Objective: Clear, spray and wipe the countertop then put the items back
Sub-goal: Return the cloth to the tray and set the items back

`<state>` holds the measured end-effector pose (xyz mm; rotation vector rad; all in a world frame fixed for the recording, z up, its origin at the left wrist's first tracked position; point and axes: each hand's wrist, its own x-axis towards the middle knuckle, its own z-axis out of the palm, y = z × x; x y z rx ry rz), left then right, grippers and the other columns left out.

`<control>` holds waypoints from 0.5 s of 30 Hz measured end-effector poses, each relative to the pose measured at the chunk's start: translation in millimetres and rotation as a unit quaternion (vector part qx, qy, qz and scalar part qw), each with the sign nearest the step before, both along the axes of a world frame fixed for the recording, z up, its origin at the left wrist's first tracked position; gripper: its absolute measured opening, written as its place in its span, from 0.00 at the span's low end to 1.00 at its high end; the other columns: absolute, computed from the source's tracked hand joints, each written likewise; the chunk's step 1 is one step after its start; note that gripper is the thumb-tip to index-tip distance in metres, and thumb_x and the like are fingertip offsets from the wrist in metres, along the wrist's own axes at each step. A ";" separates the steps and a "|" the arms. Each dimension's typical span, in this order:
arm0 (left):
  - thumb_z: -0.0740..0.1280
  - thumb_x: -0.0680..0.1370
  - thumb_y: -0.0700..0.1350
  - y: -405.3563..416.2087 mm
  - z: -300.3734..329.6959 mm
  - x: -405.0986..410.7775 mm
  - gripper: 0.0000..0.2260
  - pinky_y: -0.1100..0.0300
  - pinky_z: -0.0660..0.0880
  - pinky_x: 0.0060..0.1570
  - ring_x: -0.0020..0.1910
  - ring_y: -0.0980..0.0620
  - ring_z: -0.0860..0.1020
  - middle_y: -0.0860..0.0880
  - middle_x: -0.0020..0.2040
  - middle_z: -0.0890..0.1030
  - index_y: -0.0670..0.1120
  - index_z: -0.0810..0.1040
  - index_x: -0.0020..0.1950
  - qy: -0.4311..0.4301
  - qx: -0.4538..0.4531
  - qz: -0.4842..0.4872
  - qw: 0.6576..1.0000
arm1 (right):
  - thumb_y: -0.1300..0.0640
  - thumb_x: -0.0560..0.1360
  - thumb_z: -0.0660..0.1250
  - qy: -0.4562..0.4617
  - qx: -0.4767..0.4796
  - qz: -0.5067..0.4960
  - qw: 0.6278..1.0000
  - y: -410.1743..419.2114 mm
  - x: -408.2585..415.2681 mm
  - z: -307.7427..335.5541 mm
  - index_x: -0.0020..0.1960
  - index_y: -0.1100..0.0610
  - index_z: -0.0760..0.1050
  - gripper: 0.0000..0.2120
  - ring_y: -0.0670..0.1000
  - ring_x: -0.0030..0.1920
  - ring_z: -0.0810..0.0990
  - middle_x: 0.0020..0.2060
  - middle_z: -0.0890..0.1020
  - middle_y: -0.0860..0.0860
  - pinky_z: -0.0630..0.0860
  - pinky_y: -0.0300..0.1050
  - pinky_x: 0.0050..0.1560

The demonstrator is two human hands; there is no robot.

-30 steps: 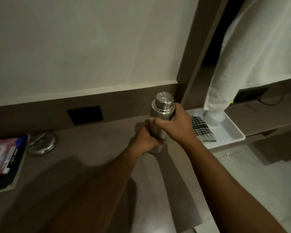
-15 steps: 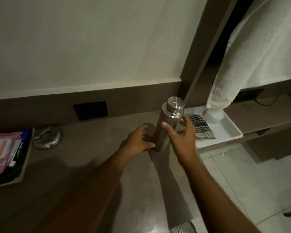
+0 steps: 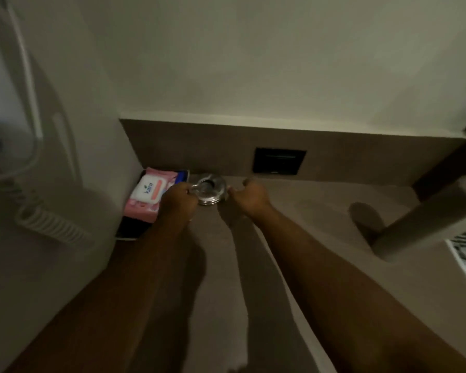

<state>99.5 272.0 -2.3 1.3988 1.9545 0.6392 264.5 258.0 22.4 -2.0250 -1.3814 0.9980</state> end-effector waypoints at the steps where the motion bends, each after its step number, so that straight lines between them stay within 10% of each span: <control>1: 0.63 0.77 0.41 4.6 -3.9 -1.6 0.14 0.43 0.77 0.58 0.57 0.38 0.77 0.40 0.60 0.79 0.45 0.77 0.62 -0.010 -0.009 -0.005 1.000 | 0.45 0.78 0.64 -0.009 -0.009 0.012 1.000 14.2 -9.7 -9.0 0.62 0.68 0.74 0.27 0.64 0.61 0.78 0.60 0.79 0.66 0.76 0.57 0.60; 15: 0.63 0.77 0.37 -54.7 -21.7 25.5 0.16 0.41 0.79 0.55 0.54 0.40 0.81 0.44 0.60 0.81 0.44 0.76 0.65 -0.186 -0.058 0.057 0.979 | 0.45 0.74 0.68 0.005 0.013 -0.061 0.998 -63.8 2.3 -49.4 0.39 0.57 0.75 0.15 0.63 0.38 0.83 0.34 0.83 0.60 0.80 0.60 0.43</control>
